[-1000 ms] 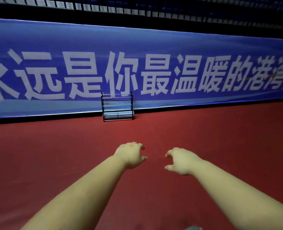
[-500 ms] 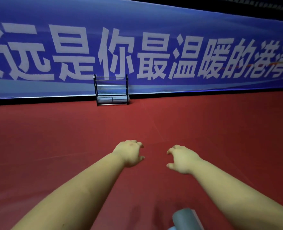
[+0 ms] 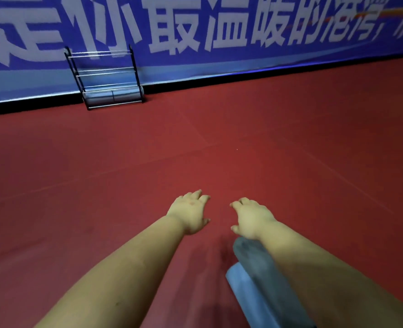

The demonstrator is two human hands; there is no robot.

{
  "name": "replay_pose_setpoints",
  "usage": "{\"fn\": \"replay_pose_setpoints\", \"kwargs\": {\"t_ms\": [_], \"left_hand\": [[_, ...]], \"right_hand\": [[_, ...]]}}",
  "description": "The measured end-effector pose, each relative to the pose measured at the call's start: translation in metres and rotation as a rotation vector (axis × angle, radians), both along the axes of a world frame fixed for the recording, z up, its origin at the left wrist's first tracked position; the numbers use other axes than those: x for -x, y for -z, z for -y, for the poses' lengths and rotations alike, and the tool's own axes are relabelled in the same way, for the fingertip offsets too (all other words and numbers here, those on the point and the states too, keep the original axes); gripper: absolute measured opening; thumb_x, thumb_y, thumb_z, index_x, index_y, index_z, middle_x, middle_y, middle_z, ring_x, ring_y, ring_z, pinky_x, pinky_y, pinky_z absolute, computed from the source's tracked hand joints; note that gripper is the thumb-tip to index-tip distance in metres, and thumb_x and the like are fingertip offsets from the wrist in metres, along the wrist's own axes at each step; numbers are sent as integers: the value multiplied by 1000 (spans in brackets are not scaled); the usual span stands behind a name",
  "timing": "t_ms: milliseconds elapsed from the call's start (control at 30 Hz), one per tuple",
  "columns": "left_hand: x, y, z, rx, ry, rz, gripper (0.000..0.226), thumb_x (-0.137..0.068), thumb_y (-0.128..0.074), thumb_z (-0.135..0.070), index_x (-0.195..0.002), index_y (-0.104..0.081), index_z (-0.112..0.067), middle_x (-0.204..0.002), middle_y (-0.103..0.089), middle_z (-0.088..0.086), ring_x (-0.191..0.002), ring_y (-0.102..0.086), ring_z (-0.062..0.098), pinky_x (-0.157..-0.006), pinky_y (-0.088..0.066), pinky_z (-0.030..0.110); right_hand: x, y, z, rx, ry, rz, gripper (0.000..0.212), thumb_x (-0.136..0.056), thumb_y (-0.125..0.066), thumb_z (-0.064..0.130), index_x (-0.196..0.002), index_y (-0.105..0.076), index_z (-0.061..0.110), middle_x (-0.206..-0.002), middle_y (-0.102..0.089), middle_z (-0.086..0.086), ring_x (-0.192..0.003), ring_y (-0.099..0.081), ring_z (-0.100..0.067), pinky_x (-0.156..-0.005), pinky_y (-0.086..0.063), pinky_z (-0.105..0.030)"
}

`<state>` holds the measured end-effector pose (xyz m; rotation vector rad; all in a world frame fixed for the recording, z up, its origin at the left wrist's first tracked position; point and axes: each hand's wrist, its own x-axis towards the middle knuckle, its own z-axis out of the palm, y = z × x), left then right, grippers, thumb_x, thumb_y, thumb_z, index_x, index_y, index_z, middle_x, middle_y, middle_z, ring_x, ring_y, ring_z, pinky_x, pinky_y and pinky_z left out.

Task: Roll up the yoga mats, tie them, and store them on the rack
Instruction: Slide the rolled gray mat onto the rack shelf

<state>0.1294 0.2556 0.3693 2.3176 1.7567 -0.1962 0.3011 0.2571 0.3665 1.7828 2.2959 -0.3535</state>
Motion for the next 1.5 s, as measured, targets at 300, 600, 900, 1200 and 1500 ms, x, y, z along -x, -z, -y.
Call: {"fn": "replay_pose_setpoints", "kwargs": {"t_ms": [300,600,900,1200,1500], "left_hand": [[-86,140,-7,57,205,9,69,-92,-52,-39,-149,-19,-18,-158,-12,9,-142,-18,27,-115,-18,37],[-176,204,15,134,588,-73,102,-78,-67,-50,-152,-4,-19,-159,7,7,-146,3,25,-117,-4,38],[-287,248,60,148,934,-184,130,-54,-80,-58,-151,-3,-18,-158,-4,5,-145,-1,21,-116,4,36],[-309,267,56,165,958,-394,146,-48,-84,-56,-148,15,-19,-157,5,13,-144,8,31,-116,6,50],[-295,257,56,-62,971,-256,123,-51,-76,-63,-145,-11,-18,-141,-30,7,-129,-28,29,-112,-18,45]], "right_hand": [[-65,145,19,103,116,23,57,-89,-55,35,-139,-35,15,-143,-36,-7,-136,-32,-26,-105,-32,-34],[-147,210,93,84,425,-69,98,-74,-69,54,-146,-19,11,-146,-30,-9,-133,-33,-27,-109,-31,-39],[-225,246,178,145,666,-166,134,-52,-73,73,-151,-3,16,-155,-17,-3,-141,-20,-21,-115,-19,-38],[-250,263,207,286,731,-12,149,-43,-81,67,-149,15,23,-154,-12,-16,-141,-15,-36,-113,-11,-55],[-244,248,200,163,699,72,124,-52,-76,59,-148,-10,15,-137,-38,-5,-124,-40,-28,-106,-31,-45]]}}
